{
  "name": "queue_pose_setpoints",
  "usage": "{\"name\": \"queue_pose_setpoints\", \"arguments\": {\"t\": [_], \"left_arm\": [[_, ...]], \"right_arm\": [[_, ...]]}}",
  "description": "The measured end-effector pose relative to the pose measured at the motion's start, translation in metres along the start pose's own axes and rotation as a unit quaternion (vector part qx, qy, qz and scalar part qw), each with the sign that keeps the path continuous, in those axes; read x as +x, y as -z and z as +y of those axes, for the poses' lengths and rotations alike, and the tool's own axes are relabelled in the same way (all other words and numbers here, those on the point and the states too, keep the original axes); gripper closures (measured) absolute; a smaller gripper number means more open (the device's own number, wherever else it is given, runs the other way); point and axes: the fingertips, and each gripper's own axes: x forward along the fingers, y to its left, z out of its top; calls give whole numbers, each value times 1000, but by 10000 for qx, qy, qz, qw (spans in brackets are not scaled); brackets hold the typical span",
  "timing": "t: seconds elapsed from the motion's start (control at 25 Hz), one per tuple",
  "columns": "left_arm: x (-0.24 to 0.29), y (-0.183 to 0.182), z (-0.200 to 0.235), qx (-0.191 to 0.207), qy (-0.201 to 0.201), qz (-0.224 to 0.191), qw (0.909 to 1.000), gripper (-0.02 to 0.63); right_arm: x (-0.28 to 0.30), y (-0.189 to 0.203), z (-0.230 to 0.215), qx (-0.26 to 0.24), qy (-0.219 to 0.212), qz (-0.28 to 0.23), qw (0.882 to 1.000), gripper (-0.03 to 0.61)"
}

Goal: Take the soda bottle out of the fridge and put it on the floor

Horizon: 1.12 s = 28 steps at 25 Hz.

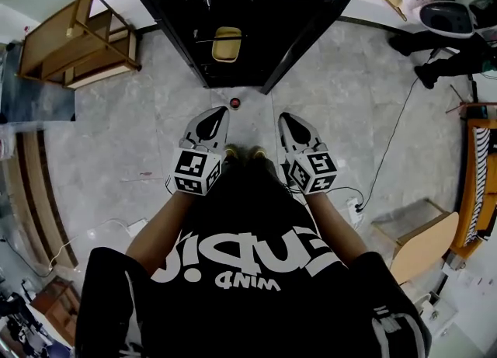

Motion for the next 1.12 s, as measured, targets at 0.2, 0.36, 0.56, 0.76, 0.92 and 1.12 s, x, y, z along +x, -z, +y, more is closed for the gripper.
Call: {"name": "queue_pose_setpoints", "arguments": {"t": [0.2,0.36,0.56,0.76,0.92,1.12], "left_arm": [[-32,-26,5,-3,-230,-187,9996,606],[-54,-39,13,-42,-456,-410,9981,606],[-69,-52,18,-53,-799,-743,9940,606],[-67,-52,21,-123,-1011,-937,9904,606],[-59,-48,17,26,-965,-999,9903,606],[-48,-43,17,54,-975,-1019,9900,606]], "right_arm": [[-25,-41,12,-285,-216,-321,9988,554],[-41,-64,9,-594,-221,-588,9963,554],[-53,-76,-1,-653,-93,-797,9946,554],[-50,-79,-4,-851,-136,-889,9923,554],[-47,-75,-11,-903,12,-939,9915,554],[-40,-69,-12,-814,92,-882,9927,554]]}}
